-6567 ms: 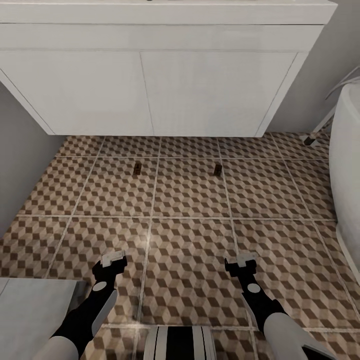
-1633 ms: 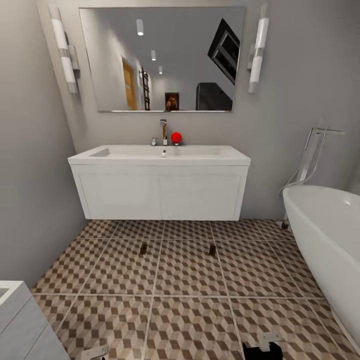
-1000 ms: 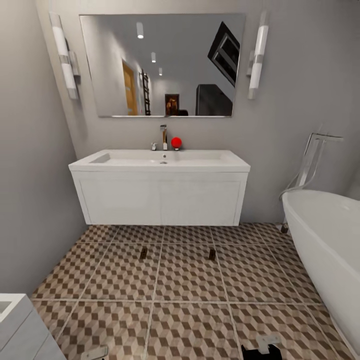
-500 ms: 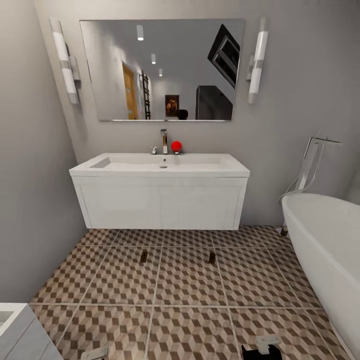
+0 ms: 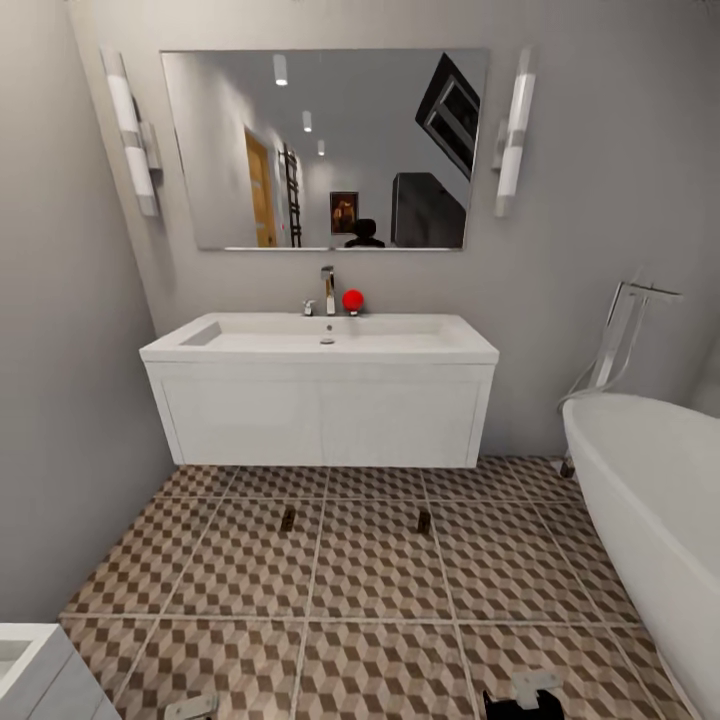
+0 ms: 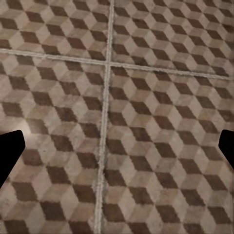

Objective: Take the four mousetraps from the cabinet in the bathroom and place them on the bathroom floor. Make sure all four end up on the same floor surface, and ensure that at least two of them are either under or directly next to the same bathroom sink.

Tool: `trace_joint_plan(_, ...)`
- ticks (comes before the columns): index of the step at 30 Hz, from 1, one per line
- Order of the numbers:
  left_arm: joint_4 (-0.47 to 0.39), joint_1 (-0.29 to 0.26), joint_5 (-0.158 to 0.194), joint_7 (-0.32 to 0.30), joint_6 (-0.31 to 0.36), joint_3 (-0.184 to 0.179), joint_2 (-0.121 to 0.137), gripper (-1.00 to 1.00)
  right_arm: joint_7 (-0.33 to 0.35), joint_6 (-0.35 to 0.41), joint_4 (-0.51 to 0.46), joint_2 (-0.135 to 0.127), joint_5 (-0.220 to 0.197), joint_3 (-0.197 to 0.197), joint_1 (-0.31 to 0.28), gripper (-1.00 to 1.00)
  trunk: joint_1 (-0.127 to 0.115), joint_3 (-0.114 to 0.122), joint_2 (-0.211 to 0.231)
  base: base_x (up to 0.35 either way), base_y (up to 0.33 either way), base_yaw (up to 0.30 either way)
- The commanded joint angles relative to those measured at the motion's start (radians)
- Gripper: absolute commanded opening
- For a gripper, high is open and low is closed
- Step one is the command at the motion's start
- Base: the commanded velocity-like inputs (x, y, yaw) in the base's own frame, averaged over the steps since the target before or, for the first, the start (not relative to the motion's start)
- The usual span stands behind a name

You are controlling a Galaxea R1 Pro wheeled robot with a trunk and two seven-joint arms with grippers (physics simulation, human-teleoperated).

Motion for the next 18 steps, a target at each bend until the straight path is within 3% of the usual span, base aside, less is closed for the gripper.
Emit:
trace_joint_plan(1,0.004,-0.001,0.006,0.001,-0.005,-0.008,-0.001,1.00,-0.008,-0.006,0.005,-0.001,0.011,-0.005,-0.002,1.00,-0.004,0.002,0.007,0.000,0.000,0.000)
trace_joint_plan(18,0.004,-0.001,0.005,0.002,-0.004,-0.008,-0.015,1.00,-0.008,-0.006,0.005,-0.001,0.012,-0.005,-0.002,1.00,-0.069,0.055,0.126,0.000,0.000,0.000)
